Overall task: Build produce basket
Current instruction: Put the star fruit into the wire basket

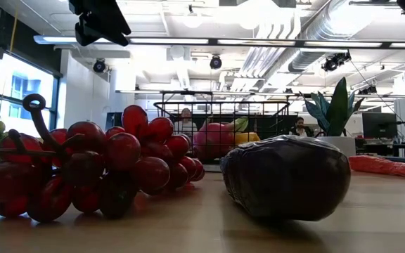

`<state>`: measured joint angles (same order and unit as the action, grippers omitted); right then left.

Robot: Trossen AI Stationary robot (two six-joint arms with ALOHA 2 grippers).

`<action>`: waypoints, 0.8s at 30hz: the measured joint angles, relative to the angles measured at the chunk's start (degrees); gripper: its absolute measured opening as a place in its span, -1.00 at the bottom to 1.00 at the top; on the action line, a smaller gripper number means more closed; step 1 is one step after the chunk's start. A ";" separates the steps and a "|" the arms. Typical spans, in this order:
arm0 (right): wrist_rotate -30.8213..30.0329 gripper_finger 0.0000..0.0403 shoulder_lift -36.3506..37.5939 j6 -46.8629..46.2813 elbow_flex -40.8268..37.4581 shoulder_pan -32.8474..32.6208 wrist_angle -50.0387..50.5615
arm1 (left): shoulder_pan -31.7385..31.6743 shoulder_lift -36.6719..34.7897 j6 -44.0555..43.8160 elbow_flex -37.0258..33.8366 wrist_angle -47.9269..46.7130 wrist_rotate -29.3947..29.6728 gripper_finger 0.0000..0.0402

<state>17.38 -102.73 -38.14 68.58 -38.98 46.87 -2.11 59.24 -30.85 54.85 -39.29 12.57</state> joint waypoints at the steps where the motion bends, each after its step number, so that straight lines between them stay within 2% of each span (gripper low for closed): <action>1: -0.02 -0.19 0.02 -0.41 0.02 0.00 -0.02 | 0.00 0.00 0.00 0.00 0.00 0.00 -0.37; 15: -0.46 -0.21 0.15 -2.05 0.00 0.00 -1.25 | 0.00 0.00 0.00 0.00 0.00 0.01 -0.37; 24: -4.54 -0.22 2.88 -5.41 0.00 0.51 -3.30 | 0.00 0.00 0.00 0.00 0.02 0.01 -0.37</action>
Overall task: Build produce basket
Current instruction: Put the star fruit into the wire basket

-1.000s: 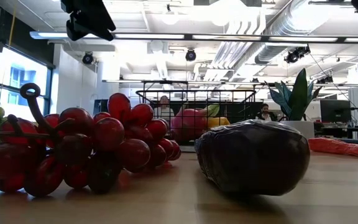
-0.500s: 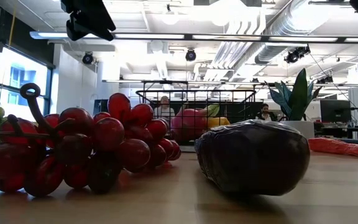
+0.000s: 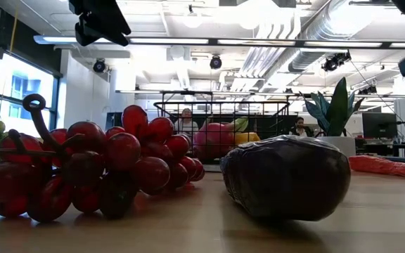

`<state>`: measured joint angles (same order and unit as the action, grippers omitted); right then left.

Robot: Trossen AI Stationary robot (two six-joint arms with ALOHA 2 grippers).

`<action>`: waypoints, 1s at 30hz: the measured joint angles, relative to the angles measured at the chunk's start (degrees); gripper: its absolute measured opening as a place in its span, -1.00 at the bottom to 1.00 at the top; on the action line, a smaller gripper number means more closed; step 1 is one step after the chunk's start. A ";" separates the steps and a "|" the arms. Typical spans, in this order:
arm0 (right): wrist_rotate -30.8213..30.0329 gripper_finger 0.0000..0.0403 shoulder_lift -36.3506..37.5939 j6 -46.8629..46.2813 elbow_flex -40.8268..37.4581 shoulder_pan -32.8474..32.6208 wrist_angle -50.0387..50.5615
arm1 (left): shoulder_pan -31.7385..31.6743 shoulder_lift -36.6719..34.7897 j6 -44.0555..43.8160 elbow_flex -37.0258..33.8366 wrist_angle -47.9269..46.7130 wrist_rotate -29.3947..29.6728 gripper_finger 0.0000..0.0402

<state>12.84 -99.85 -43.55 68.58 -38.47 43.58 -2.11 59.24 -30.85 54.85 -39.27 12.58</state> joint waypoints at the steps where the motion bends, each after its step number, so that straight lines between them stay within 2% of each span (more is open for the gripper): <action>1: -0.11 -0.22 0.28 -0.34 0.00 0.26 -0.33 | 0.02 0.00 0.00 0.00 0.00 0.00 -0.37; 14: -7.98 -0.22 3.67 -7.48 -0.04 5.90 -6.59 | 0.01 0.00 0.44 -0.02 0.02 0.11 -0.37; 30: -13.97 -0.22 4.28 -5.91 -0.04 20.74 -18.62 | 0.00 -0.04 3.26 -0.02 0.13 0.97 -0.37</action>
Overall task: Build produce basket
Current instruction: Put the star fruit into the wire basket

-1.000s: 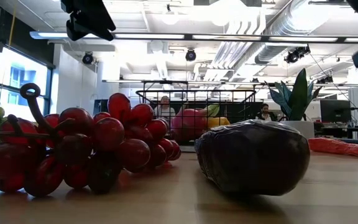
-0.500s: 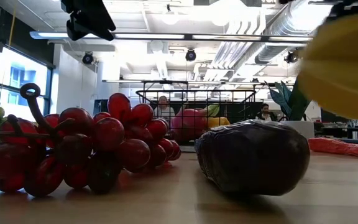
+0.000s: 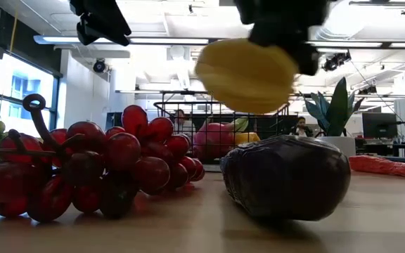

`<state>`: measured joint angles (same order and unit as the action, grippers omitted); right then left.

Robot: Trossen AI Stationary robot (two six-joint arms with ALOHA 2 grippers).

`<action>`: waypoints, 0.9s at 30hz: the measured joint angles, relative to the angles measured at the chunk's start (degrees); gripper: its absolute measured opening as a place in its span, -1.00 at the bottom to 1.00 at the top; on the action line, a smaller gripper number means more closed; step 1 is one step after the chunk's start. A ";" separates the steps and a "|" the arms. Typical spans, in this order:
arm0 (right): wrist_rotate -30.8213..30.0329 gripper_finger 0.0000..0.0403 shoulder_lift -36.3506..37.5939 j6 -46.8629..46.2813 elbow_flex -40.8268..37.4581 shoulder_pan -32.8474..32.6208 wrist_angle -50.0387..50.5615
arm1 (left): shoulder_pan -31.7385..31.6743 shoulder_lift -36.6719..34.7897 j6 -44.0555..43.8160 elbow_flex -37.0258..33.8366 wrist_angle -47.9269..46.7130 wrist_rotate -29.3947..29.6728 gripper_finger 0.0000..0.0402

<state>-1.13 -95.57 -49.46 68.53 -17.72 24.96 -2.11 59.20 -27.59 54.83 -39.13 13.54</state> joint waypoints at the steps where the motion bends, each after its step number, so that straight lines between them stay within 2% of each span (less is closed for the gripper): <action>1: -0.26 -0.22 0.00 0.03 0.00 0.91 -0.27 | 0.00 0.00 0.48 0.00 0.00 0.02 -0.37; 5: -1.28 -0.22 0.21 1.68 0.09 4.22 -1.69 | 0.00 0.00 2.71 0.00 0.02 0.12 -0.37; 11: -3.07 -0.22 0.22 6.49 4.73 8.75 -0.59 | 0.00 0.00 5.32 0.00 0.00 0.15 -0.37; 17: -5.89 -0.22 0.24 13.39 11.24 12.88 7.05 | 0.00 0.00 5.33 0.00 0.00 0.16 -0.37; 27: -6.18 -0.22 0.24 26.49 17.98 20.74 15.71 | -0.13 0.02 5.31 0.00 -0.02 2.03 -0.37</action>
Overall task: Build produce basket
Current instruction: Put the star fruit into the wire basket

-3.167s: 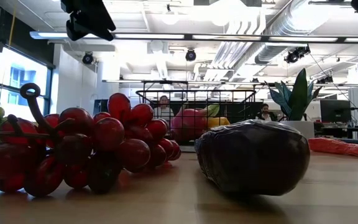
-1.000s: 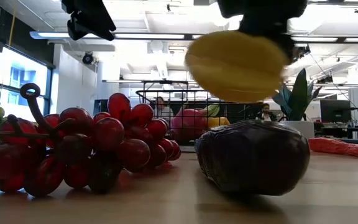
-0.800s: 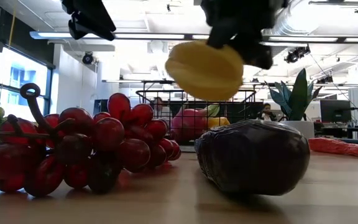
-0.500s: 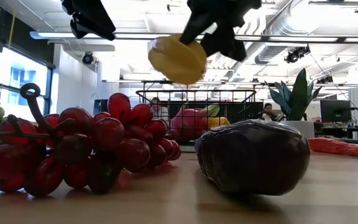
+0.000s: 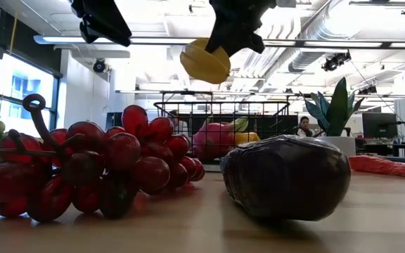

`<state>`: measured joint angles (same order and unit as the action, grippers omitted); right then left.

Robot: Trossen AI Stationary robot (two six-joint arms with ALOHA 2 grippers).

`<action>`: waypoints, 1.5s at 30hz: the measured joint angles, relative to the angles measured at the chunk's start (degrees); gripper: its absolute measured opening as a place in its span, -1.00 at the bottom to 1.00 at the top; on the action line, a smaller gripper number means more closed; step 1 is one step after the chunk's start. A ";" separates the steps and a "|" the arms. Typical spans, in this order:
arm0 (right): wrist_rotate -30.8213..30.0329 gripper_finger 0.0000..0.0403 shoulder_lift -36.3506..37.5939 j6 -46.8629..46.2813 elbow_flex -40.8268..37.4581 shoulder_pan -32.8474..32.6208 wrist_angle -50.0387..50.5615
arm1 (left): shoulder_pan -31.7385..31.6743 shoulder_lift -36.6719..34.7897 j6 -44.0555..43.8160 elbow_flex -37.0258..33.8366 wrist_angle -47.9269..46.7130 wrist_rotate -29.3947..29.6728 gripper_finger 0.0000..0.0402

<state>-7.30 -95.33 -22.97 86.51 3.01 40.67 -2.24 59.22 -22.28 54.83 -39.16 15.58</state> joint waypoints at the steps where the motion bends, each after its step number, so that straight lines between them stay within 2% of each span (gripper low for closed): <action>1: 0.30 -0.22 0.00 1.55 0.81 0.90 0.61 | 0.00 0.00 0.00 0.00 0.00 0.06 -0.37; 6: 0.45 -0.22 0.02 9.82 4.02 5.63 5.86 | 0.00 0.00 0.02 0.00 -0.01 1.38 -0.37; 11: 1.73 -0.22 0.02 16.38 3.14 10.44 9.74 | 0.00 0.02 -0.02 0.00 -0.02 7.93 -0.37; 18: 7.64 -0.22 -0.34 20.09 -1.17 15.81 10.35 | -0.04 0.02 -0.02 0.00 -0.02 14.98 -0.37; 23: 9.69 -0.22 -0.37 20.44 -4.44 17.92 10.13 | -0.04 0.02 -0.40 0.00 0.00 18.26 -0.37; 36: 10.58 -0.19 -0.37 20.51 -10.53 18.36 8.84 | -0.11 0.02 -3.02 0.00 0.02 18.34 -0.37; 45: 9.63 0.13 -0.37 19.34 -10.53 18.35 8.54 | -0.11 0.02 -2.98 0.00 0.00 15.03 -0.33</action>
<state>2.33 -95.70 -3.63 75.99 21.37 49.21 -2.35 59.24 -25.26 54.83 -39.16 30.60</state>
